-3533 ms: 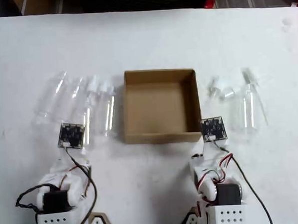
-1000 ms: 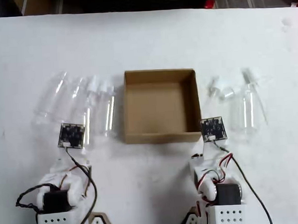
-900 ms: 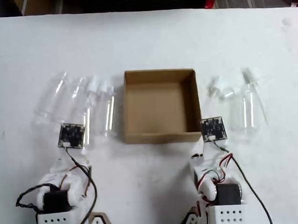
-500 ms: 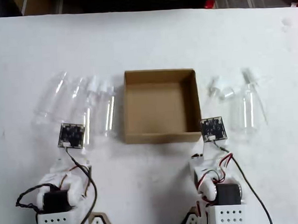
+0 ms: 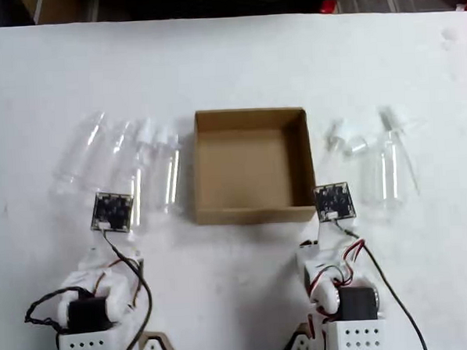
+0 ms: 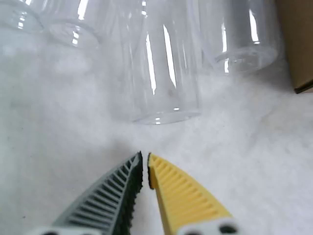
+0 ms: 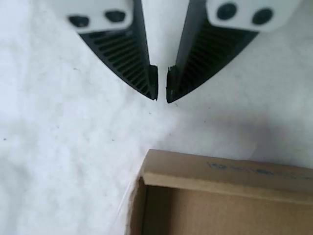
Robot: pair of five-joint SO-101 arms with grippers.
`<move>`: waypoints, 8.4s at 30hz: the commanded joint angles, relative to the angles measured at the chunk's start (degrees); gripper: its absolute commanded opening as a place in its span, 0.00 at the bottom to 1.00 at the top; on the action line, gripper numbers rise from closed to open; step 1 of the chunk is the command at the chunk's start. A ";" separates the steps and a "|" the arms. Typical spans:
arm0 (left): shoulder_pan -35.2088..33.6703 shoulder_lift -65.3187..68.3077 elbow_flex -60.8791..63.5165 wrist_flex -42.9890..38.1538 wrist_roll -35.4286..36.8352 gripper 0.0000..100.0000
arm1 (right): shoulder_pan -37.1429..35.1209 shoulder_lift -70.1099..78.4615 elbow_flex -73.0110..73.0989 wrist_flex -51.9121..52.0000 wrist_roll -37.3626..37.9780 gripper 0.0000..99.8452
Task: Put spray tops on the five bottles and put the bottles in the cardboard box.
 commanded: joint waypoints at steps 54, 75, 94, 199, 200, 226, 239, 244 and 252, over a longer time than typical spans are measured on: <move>0.75 -0.40 0.00 0.35 1.14 0.02 | -0.31 -0.04 0.53 0.31 0.53 0.01; 0.31 -0.48 -6.59 -4.04 1.23 0.02 | -0.13 -0.04 0.53 0.31 0.53 0.01; 0.31 -0.48 -41.67 8.09 -1.67 0.02 | -0.04 -0.04 0.53 0.31 0.53 0.01; -6.64 180.97 -188.57 13.36 -22.86 0.18 | -0.04 -0.04 0.53 0.31 0.53 0.01; -6.29 180.88 -188.04 13.36 -22.86 0.18 | -0.04 -0.04 0.53 0.31 0.53 0.01; 2.42 158.81 -191.82 29.10 -21.27 0.02 | 0.04 -0.04 0.53 0.31 0.53 0.01; 2.95 129.27 -188.48 29.27 -10.73 0.02 | 0.04 -0.04 0.53 0.31 0.44 0.01; 6.73 111.52 -169.67 29.19 -10.55 0.02 | 0.04 -0.04 0.53 0.31 0.44 0.01; 16.66 83.65 -136.70 22.51 -6.42 0.02 | 0.04 -0.04 0.53 0.31 0.44 0.01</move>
